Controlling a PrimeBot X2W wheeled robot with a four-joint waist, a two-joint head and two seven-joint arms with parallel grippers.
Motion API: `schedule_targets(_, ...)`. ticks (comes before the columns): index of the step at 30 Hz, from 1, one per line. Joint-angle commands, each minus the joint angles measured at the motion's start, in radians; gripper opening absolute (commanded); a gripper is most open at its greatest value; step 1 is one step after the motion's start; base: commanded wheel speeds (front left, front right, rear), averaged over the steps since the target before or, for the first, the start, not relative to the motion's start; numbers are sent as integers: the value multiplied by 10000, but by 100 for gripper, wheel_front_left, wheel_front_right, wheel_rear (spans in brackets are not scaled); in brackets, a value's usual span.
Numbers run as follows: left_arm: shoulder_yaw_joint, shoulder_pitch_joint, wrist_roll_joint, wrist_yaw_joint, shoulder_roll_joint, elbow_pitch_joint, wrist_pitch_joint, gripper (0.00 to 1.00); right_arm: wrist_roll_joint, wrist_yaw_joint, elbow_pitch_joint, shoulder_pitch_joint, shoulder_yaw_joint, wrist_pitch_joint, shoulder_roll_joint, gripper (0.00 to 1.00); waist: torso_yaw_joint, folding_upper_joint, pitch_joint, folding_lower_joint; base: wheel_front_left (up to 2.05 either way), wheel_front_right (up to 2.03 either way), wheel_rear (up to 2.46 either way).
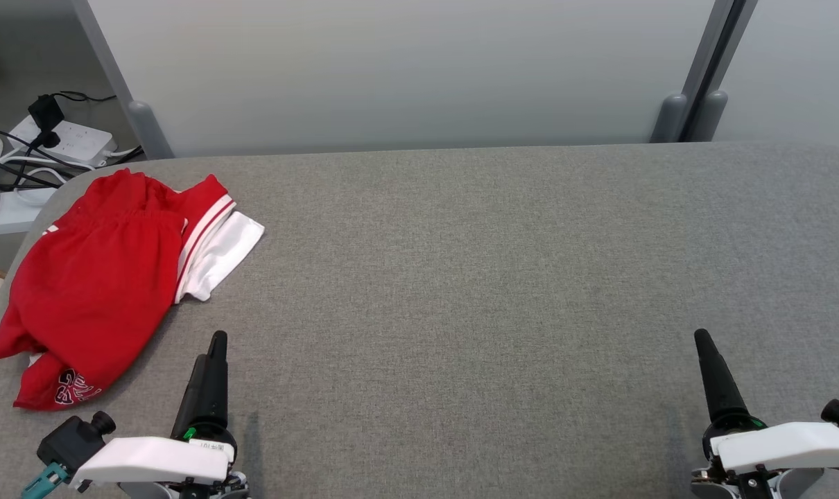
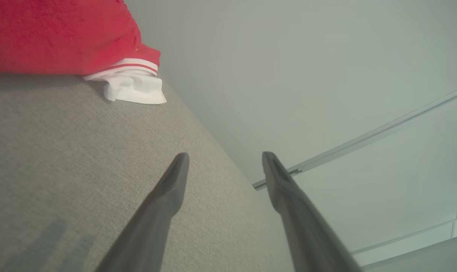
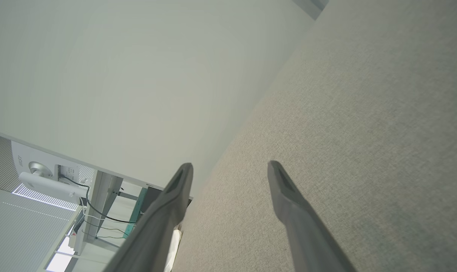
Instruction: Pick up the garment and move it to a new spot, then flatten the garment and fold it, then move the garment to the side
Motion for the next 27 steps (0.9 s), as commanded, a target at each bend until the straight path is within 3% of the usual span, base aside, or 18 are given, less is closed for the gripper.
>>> schedule_targets(1, 82, -559, 311, -33, 145, -346, -116, 100, -265, 35, -392, -461, 185, -167, -120, 100, -3, 0, 4, -1, 0, 0, 0)
schedule_targets(27, -413, -1107, 3492, 253, 174, -892, -860, 100, -3125, 53, -1327, -794, 929, -910, -306, 100, 10, 0, 273, -1, 0, 0, 0)
